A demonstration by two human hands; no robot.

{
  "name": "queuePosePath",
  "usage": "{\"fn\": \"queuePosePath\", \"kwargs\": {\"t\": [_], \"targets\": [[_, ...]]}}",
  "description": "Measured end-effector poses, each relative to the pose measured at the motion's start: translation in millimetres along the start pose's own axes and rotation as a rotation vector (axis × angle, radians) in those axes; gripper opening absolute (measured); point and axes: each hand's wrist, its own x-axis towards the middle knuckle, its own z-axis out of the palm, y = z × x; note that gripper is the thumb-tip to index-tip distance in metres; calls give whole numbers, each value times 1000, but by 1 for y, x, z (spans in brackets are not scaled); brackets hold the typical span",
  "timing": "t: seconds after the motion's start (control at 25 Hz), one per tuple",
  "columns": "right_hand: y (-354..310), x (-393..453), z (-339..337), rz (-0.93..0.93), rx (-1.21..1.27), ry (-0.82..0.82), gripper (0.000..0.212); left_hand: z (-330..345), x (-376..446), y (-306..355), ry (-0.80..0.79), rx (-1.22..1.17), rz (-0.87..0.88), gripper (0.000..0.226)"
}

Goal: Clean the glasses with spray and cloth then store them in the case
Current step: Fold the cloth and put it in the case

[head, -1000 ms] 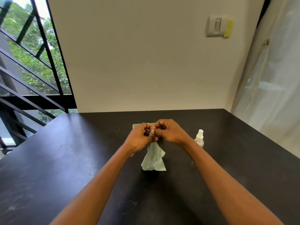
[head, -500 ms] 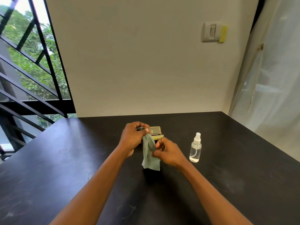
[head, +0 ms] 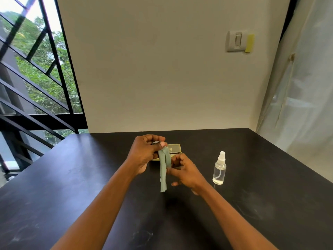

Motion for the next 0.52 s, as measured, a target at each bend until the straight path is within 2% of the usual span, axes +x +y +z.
{"fn": "queuePosePath", "kwargs": {"t": [0.08, 0.2, 0.28, 0.4, 0.52], "targets": [[-2, 2, 4, -16, 1, 9, 22, 1, -1, 0, -18, -16, -7, 13], [-5, 7, 0, -50, -36, 67, 10, -3, -1, -2, -11, 10, 8, 15], [-10, 8, -10, -38, -28, 80, 9, -10, 1, -2, 13, 57, 27, 16], [-25, 6, -30, -31, -69, 54, 9, -26, 5, -2, -5, 207, 43, 20], [-41, 7, -48, -89, -173, 12, 5, -41, 8, 2, -108, 371, 37, 18]]}}
